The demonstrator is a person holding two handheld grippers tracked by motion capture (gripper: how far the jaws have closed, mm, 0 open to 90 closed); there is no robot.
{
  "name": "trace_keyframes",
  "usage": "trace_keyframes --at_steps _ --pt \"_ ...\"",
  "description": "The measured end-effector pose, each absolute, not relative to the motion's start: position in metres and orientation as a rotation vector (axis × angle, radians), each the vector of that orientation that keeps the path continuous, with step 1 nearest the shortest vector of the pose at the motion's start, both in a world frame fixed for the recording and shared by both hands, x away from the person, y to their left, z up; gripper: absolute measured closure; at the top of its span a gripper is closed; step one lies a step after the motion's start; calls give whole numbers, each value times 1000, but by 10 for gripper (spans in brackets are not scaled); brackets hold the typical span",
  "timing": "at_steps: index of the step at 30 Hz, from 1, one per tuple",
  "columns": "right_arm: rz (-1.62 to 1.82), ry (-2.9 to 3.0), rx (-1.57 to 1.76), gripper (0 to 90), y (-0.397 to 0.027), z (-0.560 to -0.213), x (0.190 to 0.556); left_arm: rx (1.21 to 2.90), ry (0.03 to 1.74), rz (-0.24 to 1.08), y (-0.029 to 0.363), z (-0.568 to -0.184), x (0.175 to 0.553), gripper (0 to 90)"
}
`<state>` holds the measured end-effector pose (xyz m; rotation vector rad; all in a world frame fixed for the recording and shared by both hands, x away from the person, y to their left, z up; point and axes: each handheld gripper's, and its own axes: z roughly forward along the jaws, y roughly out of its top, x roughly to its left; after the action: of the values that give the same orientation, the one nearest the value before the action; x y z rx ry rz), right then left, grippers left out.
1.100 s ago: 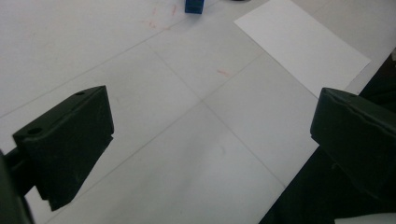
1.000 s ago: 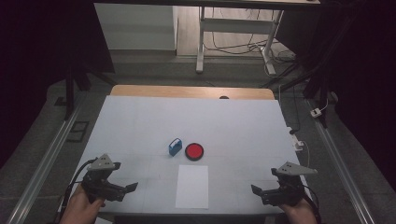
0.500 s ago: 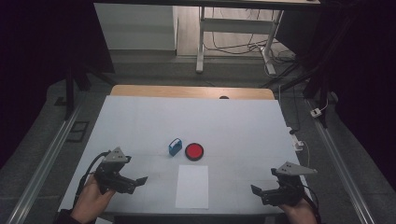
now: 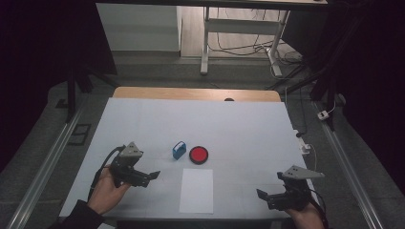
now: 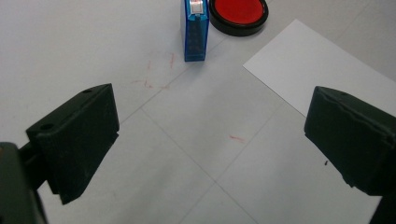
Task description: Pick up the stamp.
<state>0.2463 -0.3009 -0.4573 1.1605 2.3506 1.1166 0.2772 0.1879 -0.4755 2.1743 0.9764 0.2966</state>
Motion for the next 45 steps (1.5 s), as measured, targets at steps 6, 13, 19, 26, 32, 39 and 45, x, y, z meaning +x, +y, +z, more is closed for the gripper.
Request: trace_keyframes --at_steps 6,13,19,26,32,39,45 --pt "1119 2353 1161 0 -301 -457 246 2194 965 306 180 -478 289 34" --pt "1116 2358 1160 0 -301 -457 247 2186 950 290 175 -478 302 35" --pt "1117 2358 1159 0 -301 -458 247 2192 931 277 169 -479 314 24" --pt "1115 2359 1157 0 -301 -458 247 2205 927 279 159 -482 328 18" --pt "1118 2361 1159 0 -301 -458 247 2205 918 268 150 -483 337 11" --pt "1118 2363 1159 0 -301 -458 247 2216 893 257 140 -486 346 1" --pt "1118 2364 1156 0 -301 -458 247 2239 886 259 132 -491 354 0"
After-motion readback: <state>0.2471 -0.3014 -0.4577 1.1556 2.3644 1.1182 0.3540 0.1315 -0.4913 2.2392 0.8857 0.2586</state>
